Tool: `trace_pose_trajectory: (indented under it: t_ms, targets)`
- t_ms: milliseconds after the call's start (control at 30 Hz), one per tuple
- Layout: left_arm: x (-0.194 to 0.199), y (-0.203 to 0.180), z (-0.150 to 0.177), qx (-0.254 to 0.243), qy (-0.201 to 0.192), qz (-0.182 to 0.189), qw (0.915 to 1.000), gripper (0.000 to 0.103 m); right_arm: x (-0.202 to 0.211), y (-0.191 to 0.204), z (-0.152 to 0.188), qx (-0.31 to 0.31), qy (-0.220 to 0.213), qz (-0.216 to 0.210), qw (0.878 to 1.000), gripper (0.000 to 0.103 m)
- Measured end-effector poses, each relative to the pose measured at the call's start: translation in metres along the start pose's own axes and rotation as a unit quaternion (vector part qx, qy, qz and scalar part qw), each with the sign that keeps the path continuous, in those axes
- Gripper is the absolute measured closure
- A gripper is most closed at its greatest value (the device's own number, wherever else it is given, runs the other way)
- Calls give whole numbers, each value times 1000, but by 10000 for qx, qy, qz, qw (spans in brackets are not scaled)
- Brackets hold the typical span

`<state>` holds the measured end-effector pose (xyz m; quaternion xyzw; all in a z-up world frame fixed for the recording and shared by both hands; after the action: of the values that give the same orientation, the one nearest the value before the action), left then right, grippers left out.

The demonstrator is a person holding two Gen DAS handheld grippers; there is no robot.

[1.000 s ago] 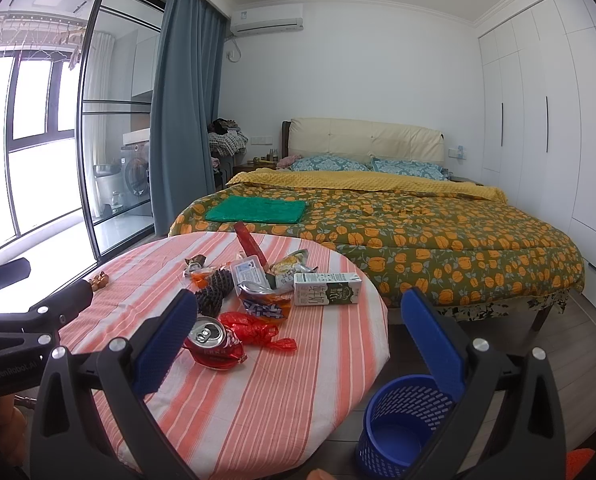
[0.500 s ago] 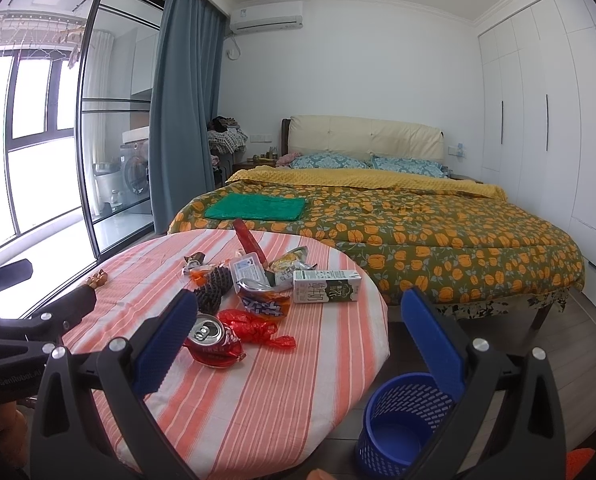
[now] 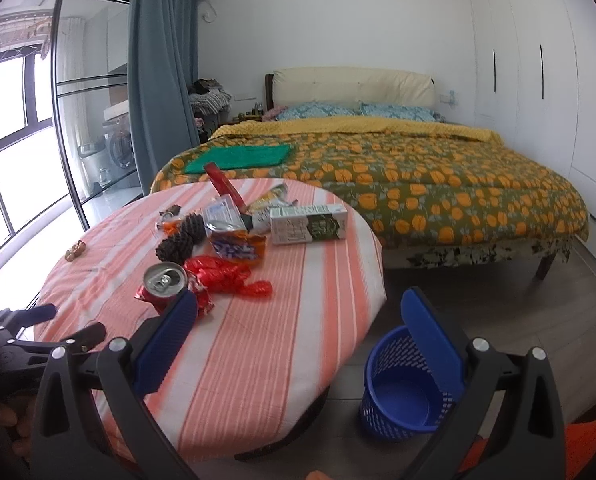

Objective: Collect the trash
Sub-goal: 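Move the left gripper down onto the crushed red soda can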

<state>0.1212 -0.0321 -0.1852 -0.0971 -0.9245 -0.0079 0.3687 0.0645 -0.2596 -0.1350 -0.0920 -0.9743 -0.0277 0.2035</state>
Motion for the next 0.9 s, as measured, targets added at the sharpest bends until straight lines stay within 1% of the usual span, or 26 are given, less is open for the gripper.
trace_pose_trajectory:
  t_ms: [67,133,200,267,333,400,500,567,633,767,833,900]
  targets:
    - [-18,-11,1,5,179,227,9996,4,-3,-4,5,-50,60,7,10000,5]
    - [-32,-31,1,-151,221,366,9990,4,-6,-6,7,-86,113,1,9999,5]
    - [-47,-52,1,-457,251,107,9986,4,-9,-8,9,-118,142,-14,9998,5]
    - [-60,-63,0,-530,360,-89,9979,4,-9,-10,10,-130,154,-5,9998,5]
    - [-76,-65,-4,-313,564,-228,9977,4,-10,-12,11,-155,172,11,9997,5]
    - [-88,-62,-9,-64,682,-398,9969,4,-12,-15,12,-211,207,18,9996,5]
    - [-98,-51,-13,156,778,-639,9948,4,-16,-18,14,-235,258,28,9994,5]
    - [-98,-40,-12,192,808,-679,9942,4,-17,-18,15,-230,269,31,9994,5]
    - [-93,-21,-10,222,831,-764,9934,4,-19,-18,15,-231,273,21,9994,5]
    - [-79,29,1,239,807,-983,9916,4,-24,-16,17,-218,317,-35,9993,5]
    - [-74,49,6,315,848,-986,9910,4,-29,-13,19,-203,369,-73,9991,5]
    - [-71,63,9,428,859,-857,9917,4,-33,-8,22,-167,431,-111,9989,5]
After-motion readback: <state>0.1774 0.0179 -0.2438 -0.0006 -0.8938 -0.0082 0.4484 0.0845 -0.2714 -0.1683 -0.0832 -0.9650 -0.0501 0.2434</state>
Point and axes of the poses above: each gripper's, at about its wrist camera, not at the fingertips, and x roughly against the way its jaws point, y to its left, z to its underside, the point moved 7 cm from there along -x, roughly the way its jaws point, and after that the axes turned 4 degrees about -y, right-handed, at the moved point
